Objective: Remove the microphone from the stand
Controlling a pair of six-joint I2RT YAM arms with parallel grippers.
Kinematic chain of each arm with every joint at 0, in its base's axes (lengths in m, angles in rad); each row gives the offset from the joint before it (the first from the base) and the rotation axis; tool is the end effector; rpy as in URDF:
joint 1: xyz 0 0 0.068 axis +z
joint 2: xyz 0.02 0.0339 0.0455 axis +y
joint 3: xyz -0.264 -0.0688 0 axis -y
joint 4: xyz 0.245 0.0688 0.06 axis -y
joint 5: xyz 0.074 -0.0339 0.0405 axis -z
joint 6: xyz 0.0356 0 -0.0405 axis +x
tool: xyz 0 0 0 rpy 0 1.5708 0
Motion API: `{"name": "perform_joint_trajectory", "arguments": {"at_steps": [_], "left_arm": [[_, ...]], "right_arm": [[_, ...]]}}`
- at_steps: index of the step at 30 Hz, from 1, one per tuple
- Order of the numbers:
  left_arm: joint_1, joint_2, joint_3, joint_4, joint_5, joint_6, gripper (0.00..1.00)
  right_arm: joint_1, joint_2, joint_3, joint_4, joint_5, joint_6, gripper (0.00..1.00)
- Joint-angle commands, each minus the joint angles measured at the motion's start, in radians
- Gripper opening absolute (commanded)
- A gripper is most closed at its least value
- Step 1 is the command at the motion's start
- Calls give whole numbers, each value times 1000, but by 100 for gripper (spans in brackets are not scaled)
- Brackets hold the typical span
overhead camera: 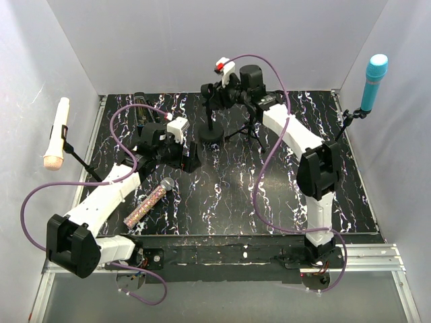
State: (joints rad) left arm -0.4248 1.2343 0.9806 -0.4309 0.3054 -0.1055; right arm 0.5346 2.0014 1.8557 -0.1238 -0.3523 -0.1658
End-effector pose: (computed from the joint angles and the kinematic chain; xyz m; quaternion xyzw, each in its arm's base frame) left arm 0.2404 -0.1205 0.2910 0.2063 0.8712 -0.2437 0.3729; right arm 0.4109 0.2576 0.3486 -0.3685 0.6994 0.2464 0.5607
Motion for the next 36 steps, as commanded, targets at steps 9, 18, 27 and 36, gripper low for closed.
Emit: {"name": "perform_joint_trajectory", "arguments": {"at_steps": [9, 18, 27, 36], "left_arm": [[31, 16, 58, -22, 70, 38, 98], [31, 51, 50, 24, 124, 26, 98], [29, 119, 88, 40, 237, 24, 98], [4, 223, 199, -29, 288, 38, 98]], "right_arm": [[-39, 128, 234, -3, 133, 97, 66], [-53, -119, 67, 13, 73, 152, 84], [-51, -501, -159, -205, -132, 11, 76], [-87, -1160, -513, -739, 80, -139, 56]]}}
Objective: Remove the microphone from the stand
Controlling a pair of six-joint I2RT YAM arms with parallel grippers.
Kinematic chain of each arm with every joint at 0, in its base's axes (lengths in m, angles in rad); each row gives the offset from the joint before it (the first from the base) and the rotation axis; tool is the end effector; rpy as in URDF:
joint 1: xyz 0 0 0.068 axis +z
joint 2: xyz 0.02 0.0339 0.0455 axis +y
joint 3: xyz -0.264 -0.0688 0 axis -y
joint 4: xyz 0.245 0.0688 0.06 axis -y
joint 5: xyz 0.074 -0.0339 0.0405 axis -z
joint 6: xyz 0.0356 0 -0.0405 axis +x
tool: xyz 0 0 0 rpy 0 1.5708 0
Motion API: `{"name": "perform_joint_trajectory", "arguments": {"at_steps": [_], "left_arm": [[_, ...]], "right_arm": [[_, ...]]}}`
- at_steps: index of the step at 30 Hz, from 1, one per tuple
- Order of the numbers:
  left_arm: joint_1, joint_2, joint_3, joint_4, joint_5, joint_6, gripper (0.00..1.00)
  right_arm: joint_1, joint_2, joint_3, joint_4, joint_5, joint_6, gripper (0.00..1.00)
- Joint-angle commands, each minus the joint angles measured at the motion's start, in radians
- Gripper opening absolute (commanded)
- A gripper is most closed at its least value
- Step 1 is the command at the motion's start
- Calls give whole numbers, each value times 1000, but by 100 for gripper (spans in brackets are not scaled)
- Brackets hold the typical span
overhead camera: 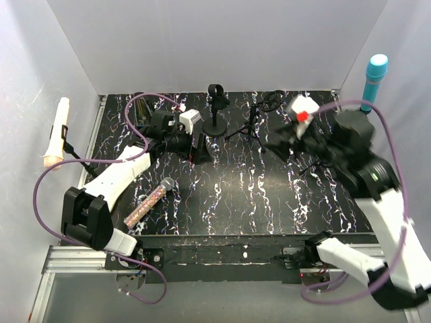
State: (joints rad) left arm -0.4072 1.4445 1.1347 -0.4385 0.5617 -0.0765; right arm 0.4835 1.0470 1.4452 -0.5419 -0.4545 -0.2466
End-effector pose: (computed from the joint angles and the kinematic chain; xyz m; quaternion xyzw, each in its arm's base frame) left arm 0.2814 -0.1420 0.2870 0.2543 0.8505 -0.3387 0.3121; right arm 0.1657 0.1047 0.4772 -0.4007 0.6354 0.2445 0.6131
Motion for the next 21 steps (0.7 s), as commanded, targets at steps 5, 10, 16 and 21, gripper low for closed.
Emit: {"name": "perform_joint_trajectory", "arguments": {"at_steps": [5, 10, 16, 21], "left_arm": [[-15, 13, 30, 26, -13, -35, 98], [-38, 53, 42, 43, 3, -39, 98], [-103, 54, 69, 17, -94, -20, 98], [-171, 28, 36, 30, -187, 6, 98]], "right_arm": [[-178, -421, -132, -357, 562, -66, 60], [-368, -362, -62, -288, 548, 2, 64], [-552, -245, 47, -212, 579, 44, 64], [-618, -251, -5, -67, 662, -42, 66]]}}
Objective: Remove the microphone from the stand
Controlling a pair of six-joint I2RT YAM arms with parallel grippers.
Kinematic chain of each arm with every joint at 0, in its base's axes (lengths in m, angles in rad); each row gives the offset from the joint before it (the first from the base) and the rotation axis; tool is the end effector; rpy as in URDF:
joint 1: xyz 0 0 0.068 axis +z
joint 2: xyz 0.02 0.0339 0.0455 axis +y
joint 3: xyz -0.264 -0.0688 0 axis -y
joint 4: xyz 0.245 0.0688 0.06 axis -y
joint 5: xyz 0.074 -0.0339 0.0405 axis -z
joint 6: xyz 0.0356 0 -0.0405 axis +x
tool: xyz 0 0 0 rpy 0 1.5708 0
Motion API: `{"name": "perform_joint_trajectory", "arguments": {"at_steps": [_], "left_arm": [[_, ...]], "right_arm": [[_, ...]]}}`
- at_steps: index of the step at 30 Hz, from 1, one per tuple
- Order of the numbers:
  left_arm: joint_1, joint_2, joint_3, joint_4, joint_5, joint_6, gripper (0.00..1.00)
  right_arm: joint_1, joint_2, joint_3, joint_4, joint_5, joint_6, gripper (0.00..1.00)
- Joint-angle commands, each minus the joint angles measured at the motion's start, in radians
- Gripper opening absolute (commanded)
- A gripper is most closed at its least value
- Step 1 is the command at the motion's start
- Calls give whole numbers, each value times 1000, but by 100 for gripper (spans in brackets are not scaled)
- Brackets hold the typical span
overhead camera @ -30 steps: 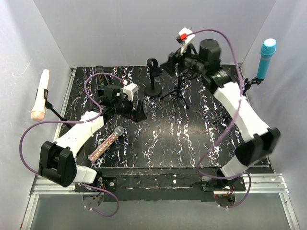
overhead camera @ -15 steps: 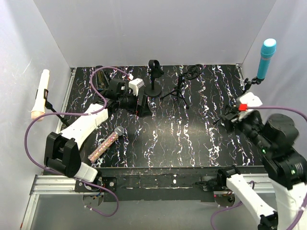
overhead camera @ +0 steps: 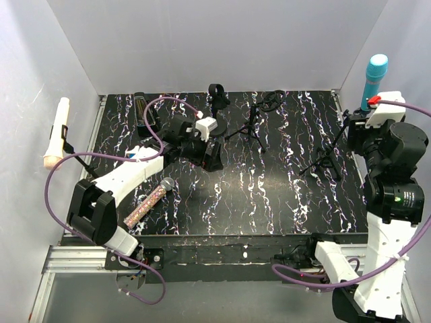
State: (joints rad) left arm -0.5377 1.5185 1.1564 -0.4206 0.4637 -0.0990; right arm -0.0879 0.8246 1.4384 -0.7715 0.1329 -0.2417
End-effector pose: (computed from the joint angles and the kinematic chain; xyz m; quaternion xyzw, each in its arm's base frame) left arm 0.2767 -0.1835 0.2718 0.2816 0.8579 -0.3185 0.2885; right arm 0.1136 -0.0147 0.4803 -0.0153 0.7600 -0.1561 0.6307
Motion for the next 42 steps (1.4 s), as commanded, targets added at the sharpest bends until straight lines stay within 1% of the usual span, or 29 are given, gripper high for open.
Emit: {"name": "perform_joint_trajectory", "arguments": {"at_steps": [1, 4, 7, 12, 17, 18, 19, 21, 24, 27, 29, 31, 34, 35, 42], "left_arm": [[-45, -55, 12, 10, -97, 28, 98], [-54, -54, 35, -41, -117, 36, 98], [-54, -41, 69, -87, -100, 54, 98], [-54, -35, 95, -76, -85, 82, 98], [-54, -34, 120, -75, -85, 94, 98], [-54, -32, 124, -79, -83, 122, 98], [-54, -34, 124, -83, -83, 124, 98], [-54, -37, 124, -86, -79, 127, 98], [-54, -38, 126, -89, -73, 137, 98], [-54, -34, 134, -87, -73, 150, 97], [-54, -29, 138, -78, -69, 151, 97], [-54, -27, 137, -63, -62, 150, 96], [-54, -29, 124, -40, -62, 142, 96], [-54, -30, 124, -38, -62, 143, 96], [-54, -49, 103, -23, -63, 128, 96]], "right_arm": [[-62, -24, 1, 188, 54, -63, 66], [-99, -10, -27, 303, 22, -114, 68], [-134, -4, -82, 415, -18, -140, 69], [-162, -28, -277, 687, -111, -176, 71], [-173, 34, -289, 802, -122, -159, 71], [-176, 42, -295, 819, -125, -157, 70], [-177, 45, -311, 849, -165, -160, 70], [-177, 51, -337, 912, -190, -169, 69], [-177, 76, -335, 951, -162, -150, 67], [-177, 85, -338, 980, -157, -145, 61], [-177, 73, -363, 1026, -202, -159, 53], [-177, 62, -371, 1043, -239, -163, 37], [-177, 61, -349, 1016, -256, -151, 8], [-177, 58, -346, 1014, -257, -148, 1], [-177, 44, -296, 979, -269, -114, 1]]}}
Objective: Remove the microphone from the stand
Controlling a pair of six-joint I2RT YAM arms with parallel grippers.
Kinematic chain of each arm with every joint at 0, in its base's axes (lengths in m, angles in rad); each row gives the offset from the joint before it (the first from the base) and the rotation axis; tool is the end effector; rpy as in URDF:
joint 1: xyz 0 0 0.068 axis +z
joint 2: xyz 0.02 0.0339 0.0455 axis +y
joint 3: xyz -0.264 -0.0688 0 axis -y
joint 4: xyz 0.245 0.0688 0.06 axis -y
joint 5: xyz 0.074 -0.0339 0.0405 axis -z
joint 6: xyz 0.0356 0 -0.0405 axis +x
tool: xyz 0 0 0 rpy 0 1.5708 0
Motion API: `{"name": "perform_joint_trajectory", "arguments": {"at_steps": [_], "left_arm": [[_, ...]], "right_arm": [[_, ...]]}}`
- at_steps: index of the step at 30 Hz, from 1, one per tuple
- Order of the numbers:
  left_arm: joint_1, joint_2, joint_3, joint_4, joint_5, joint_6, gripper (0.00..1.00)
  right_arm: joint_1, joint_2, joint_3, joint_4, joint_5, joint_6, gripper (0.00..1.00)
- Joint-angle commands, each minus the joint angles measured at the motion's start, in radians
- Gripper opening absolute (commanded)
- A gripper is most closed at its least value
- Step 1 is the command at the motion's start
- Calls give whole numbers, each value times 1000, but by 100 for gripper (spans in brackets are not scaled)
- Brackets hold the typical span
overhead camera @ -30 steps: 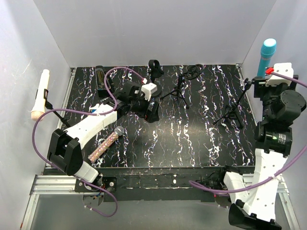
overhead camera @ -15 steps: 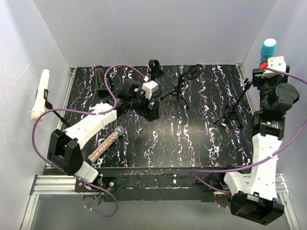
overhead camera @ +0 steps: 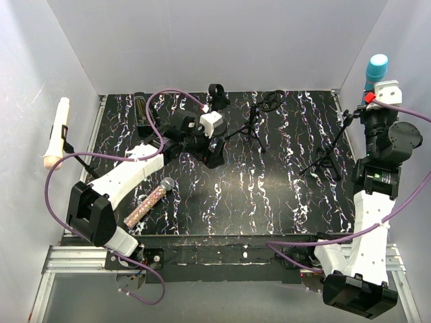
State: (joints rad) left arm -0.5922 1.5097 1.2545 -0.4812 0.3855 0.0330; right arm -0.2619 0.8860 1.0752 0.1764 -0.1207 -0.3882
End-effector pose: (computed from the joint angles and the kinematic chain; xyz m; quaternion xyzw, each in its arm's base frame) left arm 0.2708 -0.1983 0.3014 0.3498 0.8299 -0.2781 0.3339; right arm 0.1793 -0.0436 0.4621 -0.0853 0.5615 -0.2302 0.7902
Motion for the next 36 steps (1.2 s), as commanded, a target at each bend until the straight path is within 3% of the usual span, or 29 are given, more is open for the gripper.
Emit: {"name": "perform_joint_trajectory", "arguments": {"at_steps": [1, 6, 9, 12, 16, 25, 29, 36], "left_arm": [[0, -43, 0, 41, 15, -4, 96], [0, -48, -3, 47, 13, -4, 95], [0, -48, -6, 50, 10, -4, 95], [0, -54, -7, 50, 9, -2, 96], [0, -57, -17, 61, 3, -4, 96], [2, -37, -3, 58, 3, 1, 96], [2, -26, 13, 52, 7, 5, 96], [2, -23, 16, 46, 12, -2, 96]], "right_arm": [[-3, -16, 78, 20, -13, 40, 1], [-3, -7, 109, -8, -1, 61, 1], [-3, 11, 135, -31, 23, 81, 41], [-4, 39, 173, -78, 16, 87, 57], [-5, 74, 193, -100, -13, 78, 65], [-3, 148, 129, 133, -59, 26, 65], [-3, 137, 109, 144, -59, 14, 58], [-3, 117, 107, 152, -43, 5, 28]]}}
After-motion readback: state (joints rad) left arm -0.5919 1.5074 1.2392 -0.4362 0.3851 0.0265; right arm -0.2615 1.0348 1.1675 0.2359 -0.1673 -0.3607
